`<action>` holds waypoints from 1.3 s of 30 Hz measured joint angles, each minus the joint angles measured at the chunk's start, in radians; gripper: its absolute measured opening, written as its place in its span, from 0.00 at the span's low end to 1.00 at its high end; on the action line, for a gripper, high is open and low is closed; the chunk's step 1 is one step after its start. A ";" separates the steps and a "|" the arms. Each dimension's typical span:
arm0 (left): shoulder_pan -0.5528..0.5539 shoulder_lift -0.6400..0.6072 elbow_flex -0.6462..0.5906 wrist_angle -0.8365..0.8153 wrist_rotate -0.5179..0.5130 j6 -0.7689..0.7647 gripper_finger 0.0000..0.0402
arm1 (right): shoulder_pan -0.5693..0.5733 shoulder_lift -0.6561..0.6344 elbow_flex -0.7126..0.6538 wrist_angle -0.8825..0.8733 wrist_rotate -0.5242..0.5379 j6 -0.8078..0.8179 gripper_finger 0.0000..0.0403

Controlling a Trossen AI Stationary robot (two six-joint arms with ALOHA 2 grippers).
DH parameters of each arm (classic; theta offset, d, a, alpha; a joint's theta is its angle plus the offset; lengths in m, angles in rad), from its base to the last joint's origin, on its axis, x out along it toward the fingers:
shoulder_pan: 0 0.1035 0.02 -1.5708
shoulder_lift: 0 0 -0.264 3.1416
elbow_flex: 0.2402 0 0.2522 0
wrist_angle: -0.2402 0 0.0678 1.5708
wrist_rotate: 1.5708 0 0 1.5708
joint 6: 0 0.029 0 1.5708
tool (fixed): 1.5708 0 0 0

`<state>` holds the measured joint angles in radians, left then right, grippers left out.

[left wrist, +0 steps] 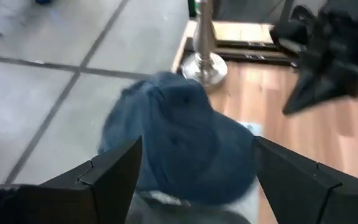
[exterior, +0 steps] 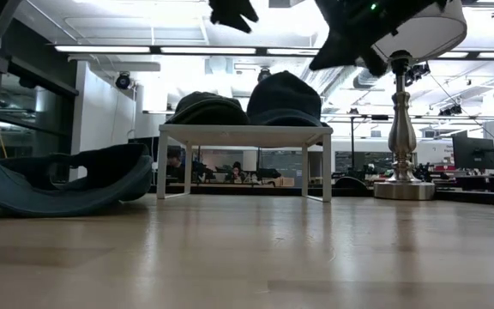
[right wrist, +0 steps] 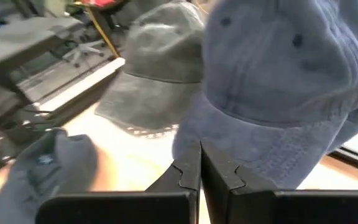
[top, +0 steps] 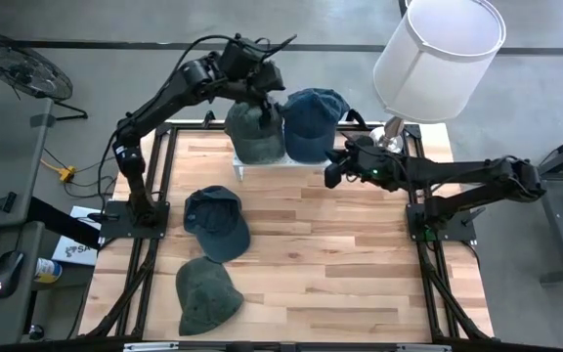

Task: Pick & Place hat
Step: Stack the gray cap on top of the gray cap on the shelf

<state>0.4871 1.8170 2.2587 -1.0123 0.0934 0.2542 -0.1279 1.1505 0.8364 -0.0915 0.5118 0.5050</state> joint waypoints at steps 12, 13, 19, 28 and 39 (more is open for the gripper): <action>-0.150 -0.092 -0.001 -0.378 -0.073 -0.225 0.73 | 0.134 -0.232 0.000 -0.150 -0.061 -0.061 0.00; -0.177 -0.093 -0.001 -0.396 -0.102 -0.255 0.72 | 0.148 -0.249 0.000 -0.174 -0.068 -0.061 0.00; -0.370 -0.093 -0.001 -0.481 -0.235 -0.469 0.68 | 0.240 -0.321 0.000 -0.292 -0.100 -0.061 0.00; -0.671 -0.086 -0.082 -0.512 -0.437 -0.944 0.66 | 0.378 -0.346 0.000 -0.384 -0.108 -0.057 0.00; -0.931 -0.084 -0.378 -0.411 -0.319 -1.367 0.66 | 0.492 -0.345 0.000 -0.452 -0.103 -0.060 0.00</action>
<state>-0.4442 1.7332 1.8804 -1.4228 -0.2260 -1.1132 0.3636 0.8055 0.8368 -0.5433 0.4088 0.4446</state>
